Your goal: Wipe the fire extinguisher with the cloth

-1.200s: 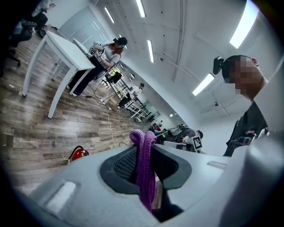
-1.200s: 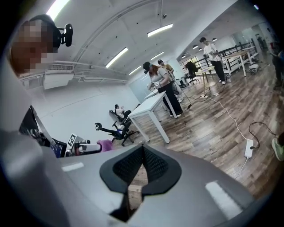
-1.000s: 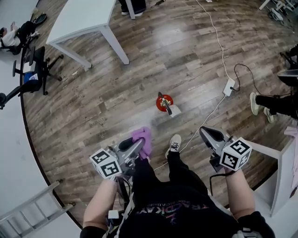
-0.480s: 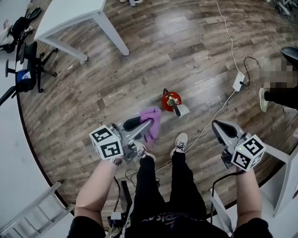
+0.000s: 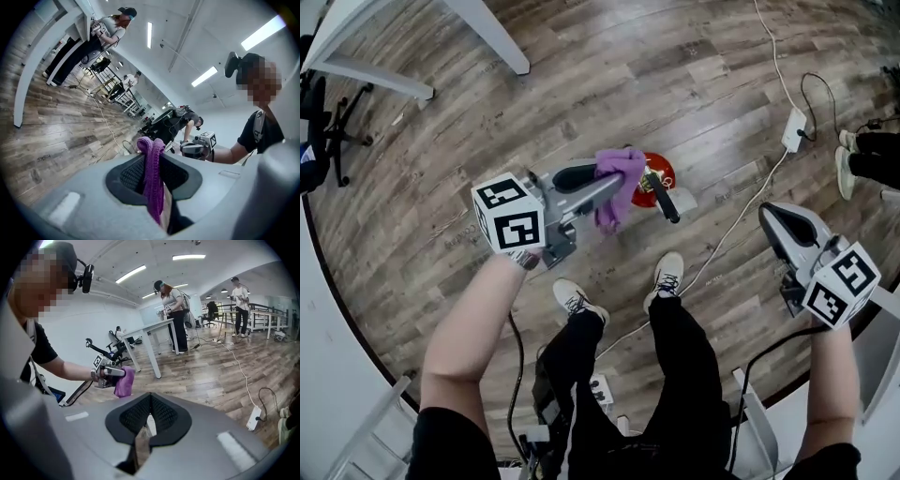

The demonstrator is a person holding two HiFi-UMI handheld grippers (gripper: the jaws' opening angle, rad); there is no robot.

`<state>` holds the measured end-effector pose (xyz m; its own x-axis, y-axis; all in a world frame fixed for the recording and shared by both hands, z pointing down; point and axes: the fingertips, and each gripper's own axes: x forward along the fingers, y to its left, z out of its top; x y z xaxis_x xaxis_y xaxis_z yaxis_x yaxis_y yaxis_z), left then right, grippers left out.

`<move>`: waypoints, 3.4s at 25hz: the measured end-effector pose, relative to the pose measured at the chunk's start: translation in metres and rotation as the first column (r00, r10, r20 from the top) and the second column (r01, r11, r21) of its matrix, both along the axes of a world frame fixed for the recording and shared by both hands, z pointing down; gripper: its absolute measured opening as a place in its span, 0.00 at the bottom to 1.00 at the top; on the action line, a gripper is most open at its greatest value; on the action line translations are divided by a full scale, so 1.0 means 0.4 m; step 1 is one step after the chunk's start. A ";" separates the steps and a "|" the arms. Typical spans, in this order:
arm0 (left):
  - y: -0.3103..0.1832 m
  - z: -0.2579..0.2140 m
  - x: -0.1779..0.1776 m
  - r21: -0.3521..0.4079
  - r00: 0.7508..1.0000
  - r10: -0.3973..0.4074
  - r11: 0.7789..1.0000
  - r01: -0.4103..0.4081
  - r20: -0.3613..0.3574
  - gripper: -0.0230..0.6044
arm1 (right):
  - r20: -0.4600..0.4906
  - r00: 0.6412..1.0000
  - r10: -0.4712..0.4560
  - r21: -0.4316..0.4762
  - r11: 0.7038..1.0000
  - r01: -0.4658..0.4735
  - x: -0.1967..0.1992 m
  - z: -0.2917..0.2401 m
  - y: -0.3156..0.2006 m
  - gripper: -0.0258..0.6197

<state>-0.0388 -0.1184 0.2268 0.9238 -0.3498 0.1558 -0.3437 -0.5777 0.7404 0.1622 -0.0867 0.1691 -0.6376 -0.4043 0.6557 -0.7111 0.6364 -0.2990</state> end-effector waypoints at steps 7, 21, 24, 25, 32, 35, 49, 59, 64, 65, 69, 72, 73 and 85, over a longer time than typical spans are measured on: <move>-0.047 0.200 0.029 0.038 0.998 0.008 0.999 -0.006 -0.059 0.16 | -0.059 0.997 -0.041 0.077 0.996 0.045 0.004 0.196 -0.042 0.05; -0.125 0.481 -0.003 0.162 0.994 -0.059 0.984 0.073 -0.087 0.16 | -0.091 0.994 -0.067 0.351 0.932 0.095 0.006 0.425 -0.180 0.05; -0.127 0.579 -0.016 0.140 0.993 -0.102 0.984 0.110 -0.064 0.16 | -0.078 0.996 -0.053 0.376 0.923 0.079 0.003 0.457 -0.199 0.05; -0.124 0.617 -0.015 0.131 0.992 -0.115 0.984 0.120 -0.045 0.16 | -0.073 0.996 -0.049 0.383 0.921 0.073 0.004 0.464 -0.208 0.05; -0.085 0.929 -0.024 -0.001 0.953 -0.278 0.960 0.280 0.116 0.15 | -0.043 0.999 -0.012 0.361 0.932 0.027 0.023 0.540 -0.222 0.05; -0.055 1.086 -0.041 -0.089 0.926 -0.298 0.941 0.325 0.233 0.15 | -0.036 0.999 -0.002 0.342 0.940 0.014 0.035 0.566 -0.220 0.05; -0.009 1.299 -0.039 -0.269 0.924 -0.253 0.904 0.331 0.285 0.16 | -0.007 0.995 0.099 0.278 0.956 -0.094 0.130 0.659 -0.158 0.05; -0.012 0.936 -0.010 -0.324 0.969 -0.238 0.923 0.206 -0.063 0.16 | 0.040 0.995 0.086 0.335 0.937 -0.095 0.091 0.603 -0.141 0.05; -0.026 0.602 -0.019 -0.231 0.889 -0.236 0.961 0.153 -0.393 0.15 | 0.054 0.996 0.074 0.350 0.932 -0.088 0.074 0.588 -0.136 0.05; -0.027 0.541 -0.021 -0.200 0.867 -0.226 0.968 0.150 -0.443 0.15 | 0.056 0.996 0.073 0.354 0.931 -0.088 0.073 0.584 -0.137 0.05; 0.011 0.353 -0.030 -0.143 0.748 -0.197 0.980 0.138 -0.634 0.15 | 0.064 0.996 0.063 0.363 0.928 -0.083 0.065 0.575 -0.142 0.05; 0.062 0.303 -0.018 -0.168 0.661 -0.187 0.981 0.092 -0.727 0.15 | 0.075 0.996 0.040 0.369 0.927 -0.065 0.048 0.578 -0.148 0.05; 0.083 0.300 -0.006 -0.159 0.654 -0.157 0.986 0.058 -0.740 0.15 | 0.078 0.996 0.039 0.368 0.928 -0.065 0.044 0.583 -0.149 0.05; 0.193 0.584 0.015 -0.166 0.855 -0.076 0.986 -0.012 -0.513 0.16 | 0.092 0.994 0.055 0.336 0.938 -0.083 0.043 0.630 -0.141 0.05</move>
